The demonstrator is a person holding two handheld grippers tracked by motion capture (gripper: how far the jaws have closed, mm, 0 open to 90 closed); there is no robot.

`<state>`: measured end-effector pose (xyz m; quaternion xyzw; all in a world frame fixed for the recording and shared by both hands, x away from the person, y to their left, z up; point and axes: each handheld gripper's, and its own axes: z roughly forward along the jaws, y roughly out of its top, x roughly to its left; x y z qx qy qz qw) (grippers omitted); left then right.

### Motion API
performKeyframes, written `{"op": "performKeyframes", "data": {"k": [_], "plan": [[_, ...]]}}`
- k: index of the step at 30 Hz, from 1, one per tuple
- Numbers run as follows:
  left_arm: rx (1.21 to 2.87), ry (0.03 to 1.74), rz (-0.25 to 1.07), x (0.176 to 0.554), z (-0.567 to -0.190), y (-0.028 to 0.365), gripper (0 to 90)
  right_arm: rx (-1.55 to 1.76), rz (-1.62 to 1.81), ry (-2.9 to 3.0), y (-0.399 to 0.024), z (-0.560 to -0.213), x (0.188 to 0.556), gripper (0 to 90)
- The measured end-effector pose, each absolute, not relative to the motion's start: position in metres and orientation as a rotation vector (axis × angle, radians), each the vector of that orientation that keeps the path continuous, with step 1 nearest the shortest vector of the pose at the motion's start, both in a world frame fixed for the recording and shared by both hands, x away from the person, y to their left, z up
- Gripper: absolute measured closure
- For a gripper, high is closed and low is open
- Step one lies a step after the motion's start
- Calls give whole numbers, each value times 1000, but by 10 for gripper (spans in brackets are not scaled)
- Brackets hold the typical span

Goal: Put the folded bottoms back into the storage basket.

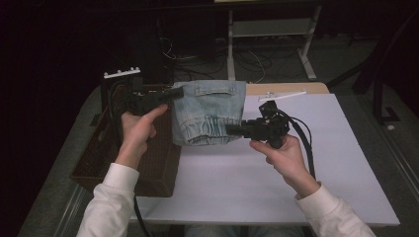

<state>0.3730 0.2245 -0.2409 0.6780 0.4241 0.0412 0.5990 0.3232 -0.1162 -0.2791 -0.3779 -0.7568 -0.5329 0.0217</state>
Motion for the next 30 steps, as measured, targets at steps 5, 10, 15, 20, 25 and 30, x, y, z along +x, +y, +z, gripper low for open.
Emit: {"op": "performKeyframes", "data": {"k": [5,10,15,20,25,30], "plan": [[1565,987,108,374,-237,233,721,-1156,-1659,-2350,-108,-276,327,652],[1557,990,121,373,-233,240,721,-1141,-1664,-2351,-100,-273,330,651],[1553,994,134,373,-230,248,721,-1129,-1668,-2354,-93,-270,333,651],[1547,1007,156,374,-227,256,721,-1120,-1669,-2355,-84,-268,337,651],[1539,1016,176,376,-225,265,721,-1110,-1673,-2352,-74,-268,342,651],[1529,1028,207,376,-223,273,721,-1096,-1678,-2354,-64,-268,348,651]]}}
